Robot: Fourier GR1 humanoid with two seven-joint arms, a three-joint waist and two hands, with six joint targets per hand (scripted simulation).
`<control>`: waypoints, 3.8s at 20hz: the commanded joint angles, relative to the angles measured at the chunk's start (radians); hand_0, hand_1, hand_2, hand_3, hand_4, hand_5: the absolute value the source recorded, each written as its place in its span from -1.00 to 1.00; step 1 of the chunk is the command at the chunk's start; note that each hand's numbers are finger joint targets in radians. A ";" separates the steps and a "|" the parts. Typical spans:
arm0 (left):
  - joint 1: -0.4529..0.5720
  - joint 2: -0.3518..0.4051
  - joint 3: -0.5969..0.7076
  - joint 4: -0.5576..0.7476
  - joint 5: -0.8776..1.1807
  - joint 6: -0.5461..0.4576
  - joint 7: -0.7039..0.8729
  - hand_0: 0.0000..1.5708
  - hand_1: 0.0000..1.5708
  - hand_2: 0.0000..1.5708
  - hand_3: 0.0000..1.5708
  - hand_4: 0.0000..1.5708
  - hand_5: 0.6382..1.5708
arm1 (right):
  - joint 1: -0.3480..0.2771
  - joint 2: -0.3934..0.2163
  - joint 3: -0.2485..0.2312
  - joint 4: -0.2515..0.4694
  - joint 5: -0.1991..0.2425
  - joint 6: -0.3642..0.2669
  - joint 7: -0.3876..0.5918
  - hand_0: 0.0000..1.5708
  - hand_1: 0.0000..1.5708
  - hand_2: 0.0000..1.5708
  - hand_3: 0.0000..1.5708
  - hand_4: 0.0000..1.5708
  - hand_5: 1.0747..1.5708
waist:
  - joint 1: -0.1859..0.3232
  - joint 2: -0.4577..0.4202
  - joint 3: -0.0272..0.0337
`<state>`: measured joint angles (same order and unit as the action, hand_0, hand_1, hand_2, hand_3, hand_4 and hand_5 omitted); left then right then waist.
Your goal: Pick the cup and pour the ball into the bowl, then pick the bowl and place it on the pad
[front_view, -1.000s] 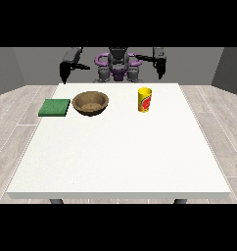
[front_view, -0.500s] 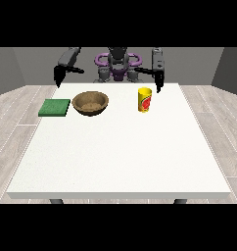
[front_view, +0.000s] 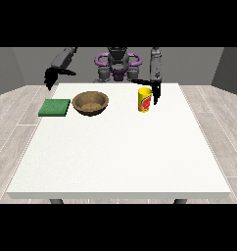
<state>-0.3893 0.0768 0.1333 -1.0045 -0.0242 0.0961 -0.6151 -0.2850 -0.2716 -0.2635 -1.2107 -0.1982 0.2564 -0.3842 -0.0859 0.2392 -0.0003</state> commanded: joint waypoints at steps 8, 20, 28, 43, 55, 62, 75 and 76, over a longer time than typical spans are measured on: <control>-0.088 0.075 0.026 0.191 -0.155 0.256 -0.147 0.64 0.64 1.00 1.00 0.00 0.90 | -0.098 -0.066 -0.037 0.053 -0.044 0.066 -0.028 -1.00 -1.00 -1.00 -1.00 -1.00 0.96 | -0.060 0.088 0.0012; -0.140 0.029 -0.043 0.280 -0.301 0.479 -0.006 0.73 0.73 1.00 1.00 0.21 0.90 | -0.042 -0.157 -0.085 0.183 -0.065 0.153 -0.018 -1.00 -1.00 -1.00 -1.00 -1.00 0.94 | -0.081 -0.056 0.0012; -0.167 -0.001 -0.282 0.197 -0.560 0.448 0.349 0.78 0.78 1.00 1.00 0.39 1.00 | 0.017 -0.161 -0.114 0.383 -0.021 0.102 -0.041 -1.00 -1.00 -1.00 -1.00 -1.00 0.96 | 0.084 -0.296 0.0022; -0.279 -0.053 -0.475 0.115 -0.990 0.435 0.711 0.53 0.53 1.00 1.00 0.24 1.00 | 0.006 -0.223 -0.169 0.552 -0.024 0.127 -0.179 -1.00 -1.00 -1.00 -1.00 -1.00 0.92 | 0.155 -0.245 0.0016; -0.360 -0.077 -0.737 0.090 -1.227 0.346 1.022 -0.30 -0.30 1.00 1.00 0.13 1.00 | -0.186 -0.206 -0.095 0.544 0.014 0.063 -0.012 -1.00 -1.00 -1.00 -0.72 -1.00 0.85 | 0.085 -0.244 0.0006; -0.379 -0.077 -0.886 0.042 -1.341 0.232 1.140 -0.63 -0.63 1.00 1.00 0.14 0.98 | -0.211 -0.143 -0.076 0.561 0.025 0.047 -0.089 -1.00 -1.00 -1.00 -0.66 -1.00 0.83 | 0.053 -0.196 0.0013; -0.581 -0.055 -0.935 0.119 -1.547 -0.055 0.998 0.23 0.23 1.00 1.00 0.55 0.67 | -0.229 -0.195 -0.090 0.592 0.008 0.097 -0.078 -1.00 -1.00 -1.00 -0.85 -1.00 0.79 | 0.044 -0.200 0.0013; -0.593 -0.039 -0.924 0.080 -1.530 -0.093 0.948 0.92 0.92 1.00 1.00 0.53 0.73 | -0.195 -0.190 -0.093 0.608 0.016 0.087 -0.114 -1.00 -1.00 -1.00 -0.78 -1.00 0.78 | 0.080 -0.219 0.0015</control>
<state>-0.9138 0.0128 -0.7802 -0.9280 -1.5029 0.0831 0.3753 -0.4943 -0.4661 -0.3615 -0.6128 -0.1904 0.3434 -0.4760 -0.0130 0.0395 0.0009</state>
